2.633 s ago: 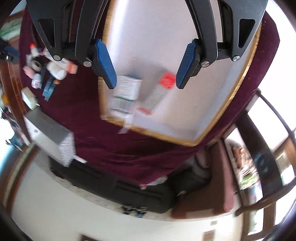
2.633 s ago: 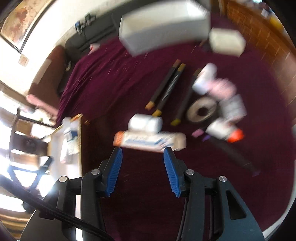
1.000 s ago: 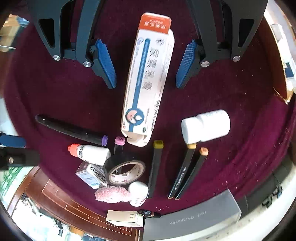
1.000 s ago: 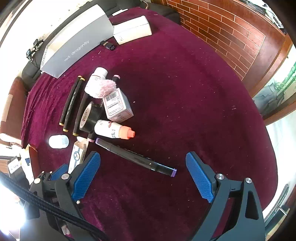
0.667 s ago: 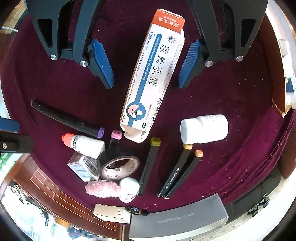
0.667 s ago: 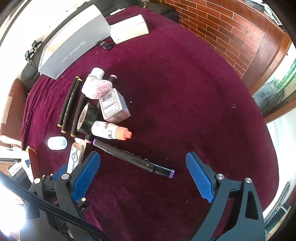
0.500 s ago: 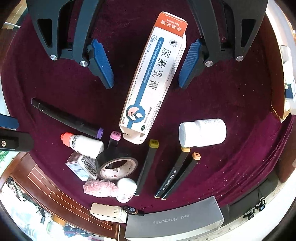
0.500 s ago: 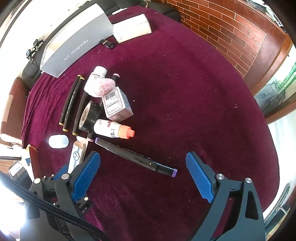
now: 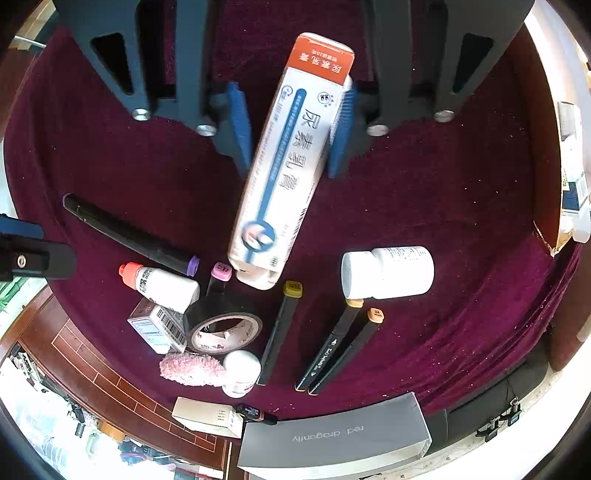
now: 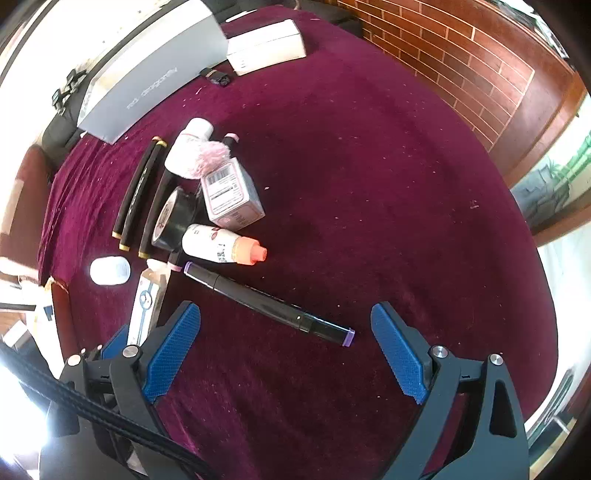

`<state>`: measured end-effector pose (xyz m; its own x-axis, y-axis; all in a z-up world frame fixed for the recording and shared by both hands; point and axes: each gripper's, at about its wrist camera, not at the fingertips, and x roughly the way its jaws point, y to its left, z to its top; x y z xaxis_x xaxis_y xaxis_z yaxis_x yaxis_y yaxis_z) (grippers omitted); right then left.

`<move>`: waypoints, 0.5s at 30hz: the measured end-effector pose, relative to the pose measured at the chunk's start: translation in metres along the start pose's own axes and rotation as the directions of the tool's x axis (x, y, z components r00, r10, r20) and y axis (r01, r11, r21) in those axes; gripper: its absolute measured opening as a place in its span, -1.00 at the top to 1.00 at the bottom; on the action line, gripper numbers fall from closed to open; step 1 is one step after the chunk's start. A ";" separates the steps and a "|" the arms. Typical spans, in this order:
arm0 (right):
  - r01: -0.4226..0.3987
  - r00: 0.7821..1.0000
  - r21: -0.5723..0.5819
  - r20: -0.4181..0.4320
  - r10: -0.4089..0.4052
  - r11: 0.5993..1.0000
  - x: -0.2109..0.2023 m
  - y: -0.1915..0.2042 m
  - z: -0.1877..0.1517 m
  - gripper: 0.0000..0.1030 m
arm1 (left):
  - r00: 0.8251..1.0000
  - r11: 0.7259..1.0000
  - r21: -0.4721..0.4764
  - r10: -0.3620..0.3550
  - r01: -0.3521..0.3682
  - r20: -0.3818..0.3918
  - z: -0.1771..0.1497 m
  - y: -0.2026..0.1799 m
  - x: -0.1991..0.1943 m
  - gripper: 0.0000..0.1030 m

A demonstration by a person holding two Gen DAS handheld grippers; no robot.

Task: Organize objects
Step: 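Grasp the white ointment box with the left tool while the right tool grasps a black marker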

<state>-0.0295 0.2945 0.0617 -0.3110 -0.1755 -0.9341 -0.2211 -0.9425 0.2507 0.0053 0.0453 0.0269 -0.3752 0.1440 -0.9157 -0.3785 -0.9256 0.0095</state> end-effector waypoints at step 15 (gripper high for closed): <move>0.020 0.999 -0.239 -0.025 -0.027 0.971 0.005 0.011 -0.001 -0.83 | 0.995 0.989 -0.120 -0.086 0.091 0.051 -0.023 0.027 -0.047 0.76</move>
<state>-0.0330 0.2832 0.0595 -0.2818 -0.1572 -0.9465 -0.0002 -0.9865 0.1639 0.0321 0.0058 0.0608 -0.3839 0.2404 -0.8915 -0.3072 -0.9438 -0.1221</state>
